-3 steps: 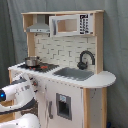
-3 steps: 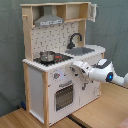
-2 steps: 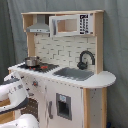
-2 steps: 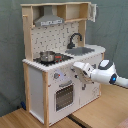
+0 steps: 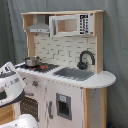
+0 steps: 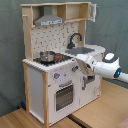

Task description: Play with the kitchen

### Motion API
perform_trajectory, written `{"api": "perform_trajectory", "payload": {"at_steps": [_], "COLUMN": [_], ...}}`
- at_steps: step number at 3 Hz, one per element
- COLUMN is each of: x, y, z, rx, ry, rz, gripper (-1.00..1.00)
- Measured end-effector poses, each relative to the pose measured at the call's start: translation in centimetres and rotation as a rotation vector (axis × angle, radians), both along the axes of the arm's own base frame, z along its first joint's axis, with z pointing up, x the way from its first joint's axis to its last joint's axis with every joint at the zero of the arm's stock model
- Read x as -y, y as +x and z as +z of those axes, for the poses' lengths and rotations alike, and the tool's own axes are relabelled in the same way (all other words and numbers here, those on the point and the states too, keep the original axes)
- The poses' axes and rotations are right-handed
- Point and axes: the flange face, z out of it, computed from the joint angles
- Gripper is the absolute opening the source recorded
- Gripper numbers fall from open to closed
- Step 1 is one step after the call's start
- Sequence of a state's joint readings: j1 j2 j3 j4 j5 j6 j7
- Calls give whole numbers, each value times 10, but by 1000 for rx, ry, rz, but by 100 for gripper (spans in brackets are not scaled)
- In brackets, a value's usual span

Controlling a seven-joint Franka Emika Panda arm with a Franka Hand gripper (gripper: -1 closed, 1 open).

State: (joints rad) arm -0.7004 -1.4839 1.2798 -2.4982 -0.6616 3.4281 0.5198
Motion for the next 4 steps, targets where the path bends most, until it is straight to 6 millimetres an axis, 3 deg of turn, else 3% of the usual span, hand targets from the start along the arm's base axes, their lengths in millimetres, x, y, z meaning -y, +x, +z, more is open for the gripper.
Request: {"api": "perform_trajectory", "payload": {"at_steps": [2,4], "x": [4,14], "y": [-7,-13], "z": [68,153], "rx": [127,280], "ry": [-57,-40], "rz": [-14,-98], "gripper": [100,100]}}
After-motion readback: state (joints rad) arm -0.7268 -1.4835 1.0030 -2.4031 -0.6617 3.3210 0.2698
